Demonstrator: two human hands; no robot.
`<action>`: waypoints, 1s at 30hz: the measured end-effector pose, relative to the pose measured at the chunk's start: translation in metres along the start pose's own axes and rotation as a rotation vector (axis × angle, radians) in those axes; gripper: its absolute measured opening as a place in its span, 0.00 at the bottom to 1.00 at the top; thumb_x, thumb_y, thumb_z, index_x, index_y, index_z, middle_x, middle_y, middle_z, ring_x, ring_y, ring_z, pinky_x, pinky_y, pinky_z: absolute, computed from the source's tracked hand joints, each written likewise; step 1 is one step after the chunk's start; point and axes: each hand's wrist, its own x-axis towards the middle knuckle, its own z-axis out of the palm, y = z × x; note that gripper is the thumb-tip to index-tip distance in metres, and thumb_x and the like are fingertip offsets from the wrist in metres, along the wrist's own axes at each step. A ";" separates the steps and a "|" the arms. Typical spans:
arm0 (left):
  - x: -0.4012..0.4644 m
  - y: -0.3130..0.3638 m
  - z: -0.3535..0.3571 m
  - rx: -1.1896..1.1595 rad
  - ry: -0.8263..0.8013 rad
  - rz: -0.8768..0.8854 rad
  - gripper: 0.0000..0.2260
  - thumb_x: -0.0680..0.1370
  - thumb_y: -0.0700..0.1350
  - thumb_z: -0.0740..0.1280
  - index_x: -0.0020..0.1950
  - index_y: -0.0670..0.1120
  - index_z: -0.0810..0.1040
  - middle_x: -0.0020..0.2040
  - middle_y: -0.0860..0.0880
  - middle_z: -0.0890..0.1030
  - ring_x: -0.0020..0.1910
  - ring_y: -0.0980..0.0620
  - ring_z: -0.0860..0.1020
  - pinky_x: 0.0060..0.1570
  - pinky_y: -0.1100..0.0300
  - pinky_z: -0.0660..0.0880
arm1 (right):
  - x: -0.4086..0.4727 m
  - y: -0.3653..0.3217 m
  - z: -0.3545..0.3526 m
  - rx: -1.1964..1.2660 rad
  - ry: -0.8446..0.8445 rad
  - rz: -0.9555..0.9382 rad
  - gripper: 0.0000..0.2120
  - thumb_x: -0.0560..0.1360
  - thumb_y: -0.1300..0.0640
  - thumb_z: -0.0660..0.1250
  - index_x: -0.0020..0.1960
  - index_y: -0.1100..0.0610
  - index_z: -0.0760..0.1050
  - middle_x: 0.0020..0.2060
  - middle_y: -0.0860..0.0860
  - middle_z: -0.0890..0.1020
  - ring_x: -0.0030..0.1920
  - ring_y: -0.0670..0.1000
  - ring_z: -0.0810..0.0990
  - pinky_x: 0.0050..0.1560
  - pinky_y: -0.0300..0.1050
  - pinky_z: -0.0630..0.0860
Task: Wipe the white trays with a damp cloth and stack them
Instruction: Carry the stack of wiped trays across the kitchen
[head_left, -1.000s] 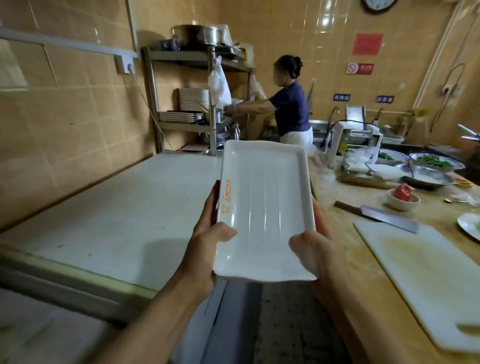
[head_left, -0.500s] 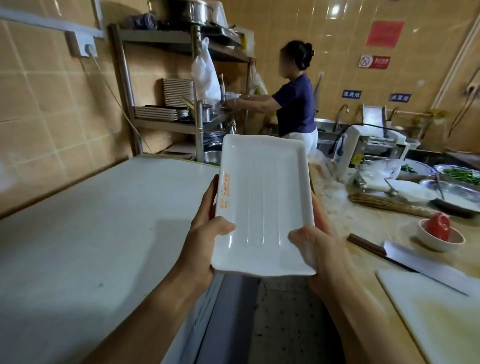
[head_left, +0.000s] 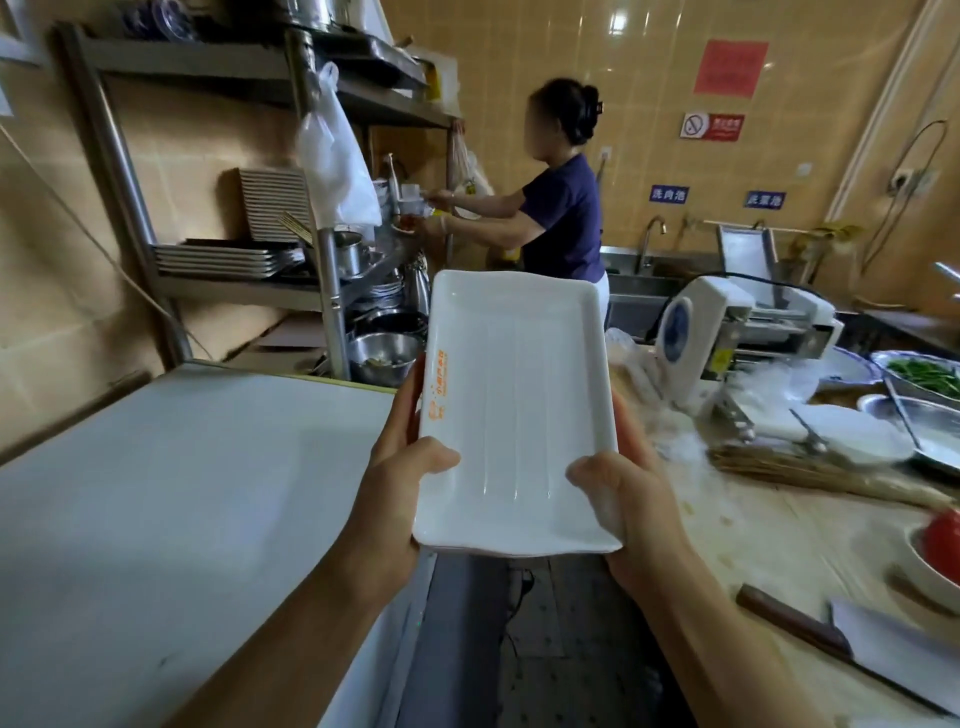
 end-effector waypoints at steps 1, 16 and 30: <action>0.013 -0.003 -0.001 0.003 0.000 0.007 0.35 0.64 0.38 0.61 0.68 0.63 0.68 0.58 0.52 0.81 0.53 0.47 0.81 0.43 0.52 0.79 | 0.014 0.005 -0.005 0.006 -0.002 0.003 0.41 0.57 0.67 0.60 0.68 0.44 0.69 0.54 0.53 0.80 0.48 0.51 0.82 0.37 0.42 0.78; 0.238 -0.058 0.022 0.121 0.149 0.103 0.36 0.63 0.39 0.61 0.69 0.62 0.67 0.60 0.52 0.79 0.53 0.50 0.80 0.40 0.59 0.78 | 0.252 0.050 -0.103 -0.018 -0.146 0.026 0.38 0.58 0.64 0.60 0.66 0.41 0.70 0.54 0.49 0.81 0.50 0.52 0.81 0.41 0.48 0.78; 0.400 -0.102 -0.012 0.122 0.159 0.129 0.34 0.63 0.38 0.59 0.66 0.63 0.70 0.58 0.53 0.81 0.51 0.52 0.81 0.38 0.61 0.78 | 0.414 0.104 -0.130 -0.027 -0.177 0.063 0.38 0.59 0.63 0.59 0.66 0.38 0.69 0.53 0.49 0.81 0.48 0.53 0.81 0.42 0.50 0.78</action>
